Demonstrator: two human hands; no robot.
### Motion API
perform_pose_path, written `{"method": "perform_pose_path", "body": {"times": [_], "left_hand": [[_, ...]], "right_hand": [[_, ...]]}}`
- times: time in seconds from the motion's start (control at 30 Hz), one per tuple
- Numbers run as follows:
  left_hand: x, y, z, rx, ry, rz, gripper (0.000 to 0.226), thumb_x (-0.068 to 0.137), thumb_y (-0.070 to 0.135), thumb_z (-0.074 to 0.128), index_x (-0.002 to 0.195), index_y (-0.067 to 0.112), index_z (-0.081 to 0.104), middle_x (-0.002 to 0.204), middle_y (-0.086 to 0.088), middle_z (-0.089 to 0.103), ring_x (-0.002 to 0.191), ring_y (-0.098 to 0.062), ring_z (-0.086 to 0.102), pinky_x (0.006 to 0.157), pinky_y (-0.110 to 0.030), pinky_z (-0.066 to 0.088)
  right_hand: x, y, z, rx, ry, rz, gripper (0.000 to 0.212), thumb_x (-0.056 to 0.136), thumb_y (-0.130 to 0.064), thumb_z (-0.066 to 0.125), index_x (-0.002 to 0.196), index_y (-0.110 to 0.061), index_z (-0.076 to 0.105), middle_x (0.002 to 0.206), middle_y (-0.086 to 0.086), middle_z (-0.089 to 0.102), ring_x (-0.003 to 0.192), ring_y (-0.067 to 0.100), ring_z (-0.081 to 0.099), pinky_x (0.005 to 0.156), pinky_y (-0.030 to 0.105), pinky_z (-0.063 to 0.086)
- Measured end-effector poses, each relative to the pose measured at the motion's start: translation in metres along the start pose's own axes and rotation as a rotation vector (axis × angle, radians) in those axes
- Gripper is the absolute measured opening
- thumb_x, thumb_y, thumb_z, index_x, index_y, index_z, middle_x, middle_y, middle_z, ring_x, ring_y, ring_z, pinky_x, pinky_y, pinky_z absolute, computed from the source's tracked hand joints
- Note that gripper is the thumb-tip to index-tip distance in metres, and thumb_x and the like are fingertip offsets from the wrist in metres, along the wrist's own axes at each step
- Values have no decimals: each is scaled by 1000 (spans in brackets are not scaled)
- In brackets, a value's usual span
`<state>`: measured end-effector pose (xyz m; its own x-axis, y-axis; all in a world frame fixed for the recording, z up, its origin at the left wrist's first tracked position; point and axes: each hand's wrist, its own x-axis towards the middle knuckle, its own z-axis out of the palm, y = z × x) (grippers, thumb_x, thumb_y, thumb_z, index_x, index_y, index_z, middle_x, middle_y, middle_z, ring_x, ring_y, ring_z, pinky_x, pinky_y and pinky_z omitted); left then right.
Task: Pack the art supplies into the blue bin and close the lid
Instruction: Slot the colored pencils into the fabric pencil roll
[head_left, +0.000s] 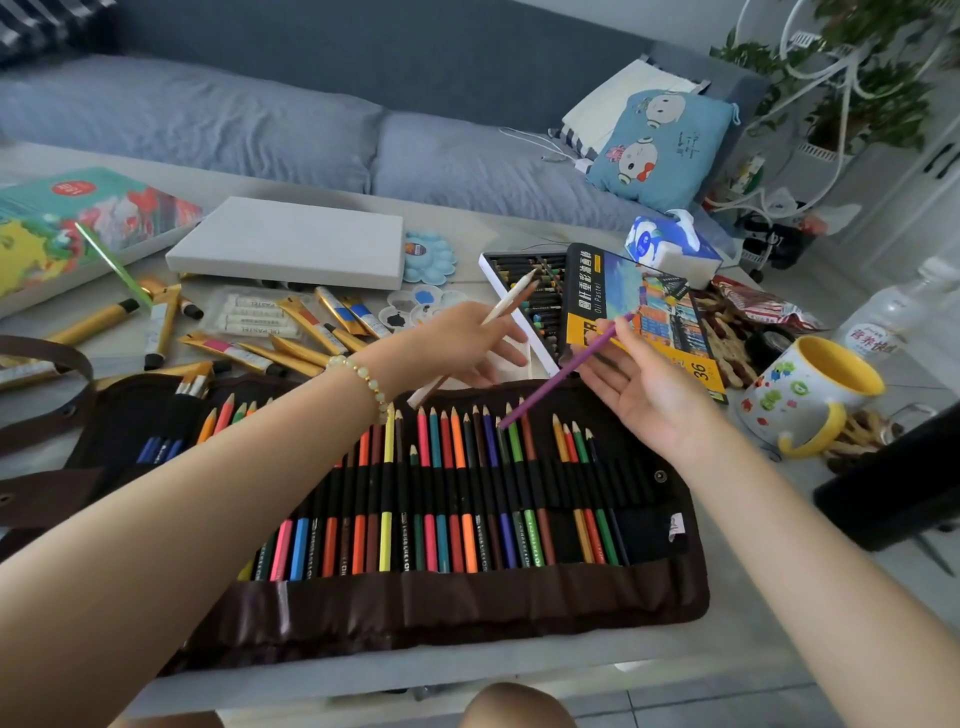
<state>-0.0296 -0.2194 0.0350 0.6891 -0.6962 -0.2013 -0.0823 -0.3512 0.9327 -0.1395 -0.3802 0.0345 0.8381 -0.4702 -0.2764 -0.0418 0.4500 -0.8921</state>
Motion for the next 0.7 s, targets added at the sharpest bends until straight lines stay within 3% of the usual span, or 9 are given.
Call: {"method": "perform_pose_path", "body": {"times": [0.07,0.17,0.3,0.37,0.5,0.7], "left_hand": [[6,-7,-3,123,25,-19,34,103,26,33,113,8,60,99,-4,68,51,-9,41,44,-17,38],[9,-15,-4,301,-43,-60,34,102,31,37,111,10,63,97,-2,66,52,-10,39,49,-21,37],[10,-19,2,450,-100,-73,37,93,44,53,79,10,52,68,-4,48,53,-14,44,47,-20,40],[10,-20,3,404,-109,-76,36,90,44,59,80,10,52,65,-2,43,55,-13,43,48,-18,39],[8,-20,2,241,-119,-94,27,89,37,64,105,15,65,68,-1,42,58,-12,38,50,-18,36],[6,-19,-1,108,-111,-98,18,89,29,65,103,20,68,63,1,40,54,-9,35,47,-16,33]], "right_hand": [[-1,0,-2,-6,-13,-14,17,93,-25,54,95,-13,66,85,4,69,77,14,71,65,25,58],[1,0,-5,-13,-7,-39,20,93,-28,53,95,-16,69,76,-2,63,69,9,63,62,22,56],[7,1,-8,40,41,-42,19,93,-28,53,95,-15,69,72,-3,62,61,8,62,59,22,56],[8,2,-9,58,34,-48,19,94,-26,53,95,-14,68,71,-3,65,62,9,64,61,24,57],[10,5,-8,30,-3,-73,19,95,-25,51,98,-14,66,72,-2,69,68,10,68,64,24,57],[13,4,0,-125,-29,-69,17,95,-23,52,92,-14,66,74,0,67,65,10,68,63,22,57]]}}
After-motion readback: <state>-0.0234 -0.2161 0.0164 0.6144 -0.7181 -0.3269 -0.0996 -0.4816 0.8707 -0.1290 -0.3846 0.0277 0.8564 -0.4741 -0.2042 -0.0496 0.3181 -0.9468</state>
